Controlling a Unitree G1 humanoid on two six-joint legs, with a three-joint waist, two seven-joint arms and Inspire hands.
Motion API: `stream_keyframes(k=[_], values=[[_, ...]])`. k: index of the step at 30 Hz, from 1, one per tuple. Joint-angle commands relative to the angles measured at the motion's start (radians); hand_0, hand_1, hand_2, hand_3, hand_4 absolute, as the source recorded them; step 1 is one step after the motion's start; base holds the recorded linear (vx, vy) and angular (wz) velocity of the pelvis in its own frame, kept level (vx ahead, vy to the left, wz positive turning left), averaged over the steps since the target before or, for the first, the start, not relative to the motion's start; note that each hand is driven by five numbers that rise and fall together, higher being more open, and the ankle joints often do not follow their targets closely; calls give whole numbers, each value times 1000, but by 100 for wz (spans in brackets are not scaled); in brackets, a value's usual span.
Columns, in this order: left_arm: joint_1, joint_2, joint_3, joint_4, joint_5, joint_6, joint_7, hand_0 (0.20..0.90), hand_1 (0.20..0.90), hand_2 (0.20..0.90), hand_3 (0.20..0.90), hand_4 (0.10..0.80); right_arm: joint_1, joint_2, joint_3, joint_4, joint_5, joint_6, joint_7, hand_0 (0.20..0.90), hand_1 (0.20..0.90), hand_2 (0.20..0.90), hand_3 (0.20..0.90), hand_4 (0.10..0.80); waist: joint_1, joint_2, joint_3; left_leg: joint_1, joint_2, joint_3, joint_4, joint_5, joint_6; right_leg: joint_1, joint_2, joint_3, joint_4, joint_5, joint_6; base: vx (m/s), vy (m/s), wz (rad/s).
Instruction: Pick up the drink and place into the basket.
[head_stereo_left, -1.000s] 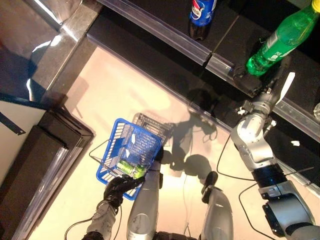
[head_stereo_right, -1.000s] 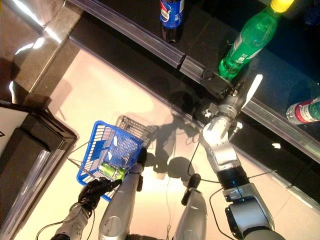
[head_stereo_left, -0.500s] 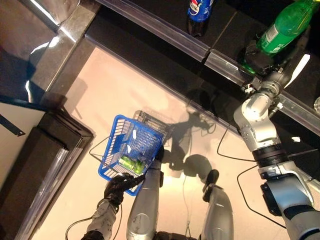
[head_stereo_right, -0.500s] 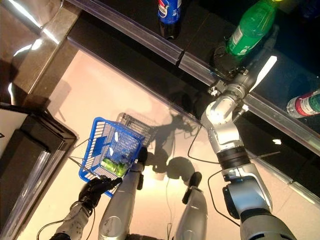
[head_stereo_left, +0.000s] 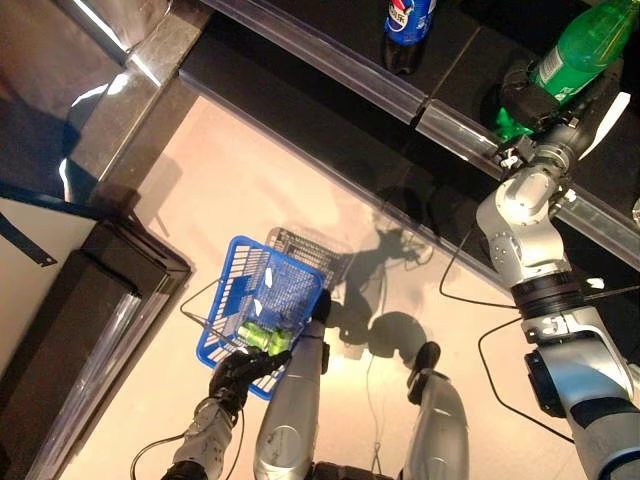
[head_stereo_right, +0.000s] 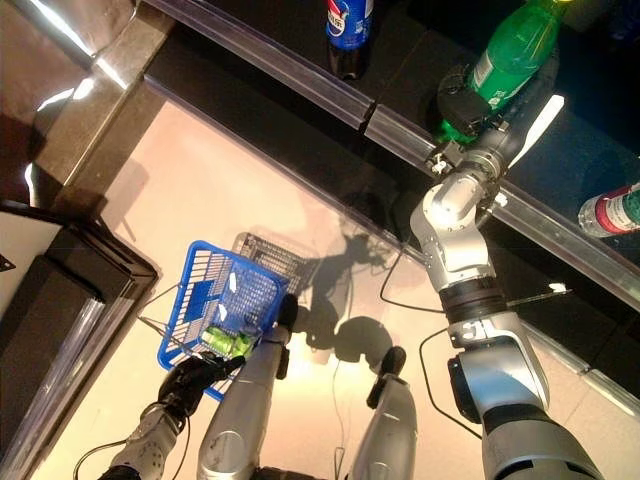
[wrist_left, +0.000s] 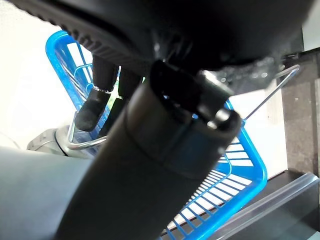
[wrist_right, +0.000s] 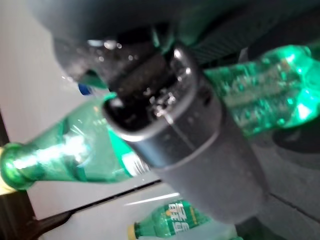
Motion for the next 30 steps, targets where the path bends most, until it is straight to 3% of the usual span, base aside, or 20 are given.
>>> stream_keyframes(k=[1, 13, 20, 26, 30], values=[[91, 25, -74, -91, 8, -41, -77, 300, 300, 300, 200, 100, -156, -159, -1, -34, -7, -75, 55, 300, 300, 300, 200, 100, 25, 26, -19, 10, -57, -57, 125, -140, 53, -32, 45, -67, -23, 85, -105, 0, 0, 0], [66, 72, -33, -125, 17, -70, -75, 300, 300, 300, 200, 100, -88, -155, -38, -43, 62, -126, 92, 300, 300, 300, 200, 100, 28, -2, -19, 104, -45, -44, 104, -145, 49, 75, 55, -80, -37, 64, -108, -34, -61, 1], [74, 80, 15, -215, -51, -96, -59, 300, 300, 300, 200, 100, 40, -112, -90, -243, 52, -143, 133, 300, 300, 300, 200, 100, 26, -17, -37, 191, -35, -56, 72, -142, 37, 176, 70, -99, -35, 27, -122, -64, -89, 3], [127, 47, 98, -231, -20, -121, -72, 300, 300, 300, 200, 100, 194, -51, -66, -523, -94, -75, 256, 300, 300, 300, 200, 100, 15, -30, -107, 278, -13, -65, 3, -114, 12, 266, 85, -121, -66, 4, -136, 19, -22, 2], [156, 36, 143, -247, -1, -144, -97, 300, 300, 300, 200, 100, 269, -43, -25, -679, -82, -37, 372, 300, 300, 300, 200, 100, 7, -37, -159, 325, 0, -65, -20, -107, -3, 312, 93, -119, -70, -17, -145, 71, 5, 5]])
